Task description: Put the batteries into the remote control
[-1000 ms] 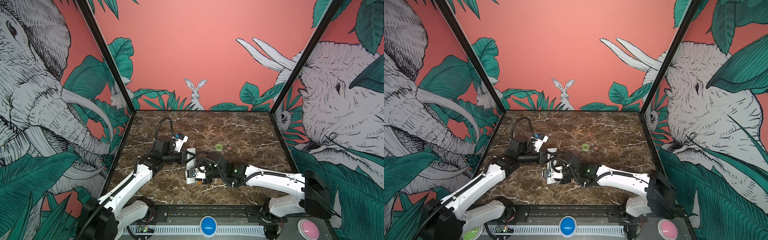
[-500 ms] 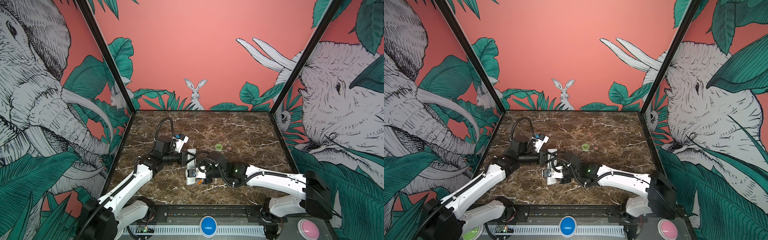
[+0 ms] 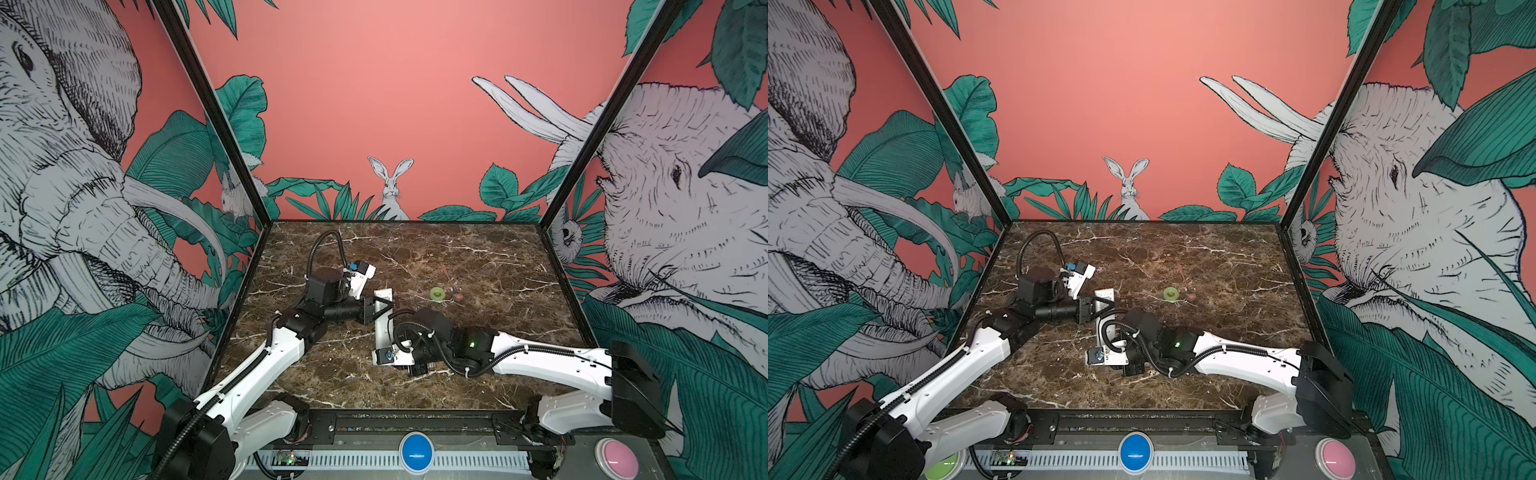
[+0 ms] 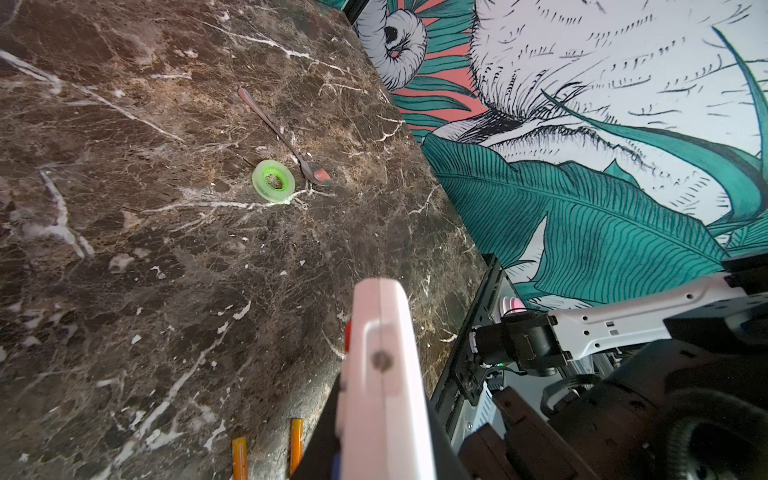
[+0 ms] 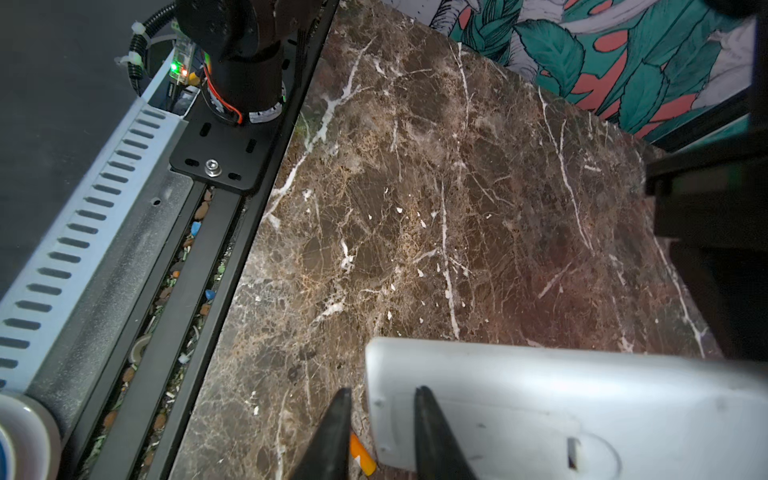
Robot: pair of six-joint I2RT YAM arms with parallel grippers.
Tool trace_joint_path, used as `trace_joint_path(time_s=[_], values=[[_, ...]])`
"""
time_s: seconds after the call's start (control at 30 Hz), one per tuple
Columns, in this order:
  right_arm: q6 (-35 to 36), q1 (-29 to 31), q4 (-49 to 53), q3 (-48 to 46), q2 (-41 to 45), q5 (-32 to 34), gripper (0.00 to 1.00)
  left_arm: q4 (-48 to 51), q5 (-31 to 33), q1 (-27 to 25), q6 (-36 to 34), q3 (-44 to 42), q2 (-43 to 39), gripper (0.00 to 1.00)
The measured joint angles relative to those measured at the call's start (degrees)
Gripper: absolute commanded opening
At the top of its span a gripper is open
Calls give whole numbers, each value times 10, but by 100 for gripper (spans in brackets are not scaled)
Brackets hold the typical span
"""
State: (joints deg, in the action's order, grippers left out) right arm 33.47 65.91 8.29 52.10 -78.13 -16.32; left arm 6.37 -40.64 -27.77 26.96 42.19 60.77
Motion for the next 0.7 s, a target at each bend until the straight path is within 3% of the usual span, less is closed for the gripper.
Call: trace_joint_path(time_s=[0.33,0.7], values=[[0,0,-44,-13,26,41,59,-5,-3,0,1,0,0,0],[2,-3,-74,-13,26,82,66,-9,-7,0,5,0,-1,0]])
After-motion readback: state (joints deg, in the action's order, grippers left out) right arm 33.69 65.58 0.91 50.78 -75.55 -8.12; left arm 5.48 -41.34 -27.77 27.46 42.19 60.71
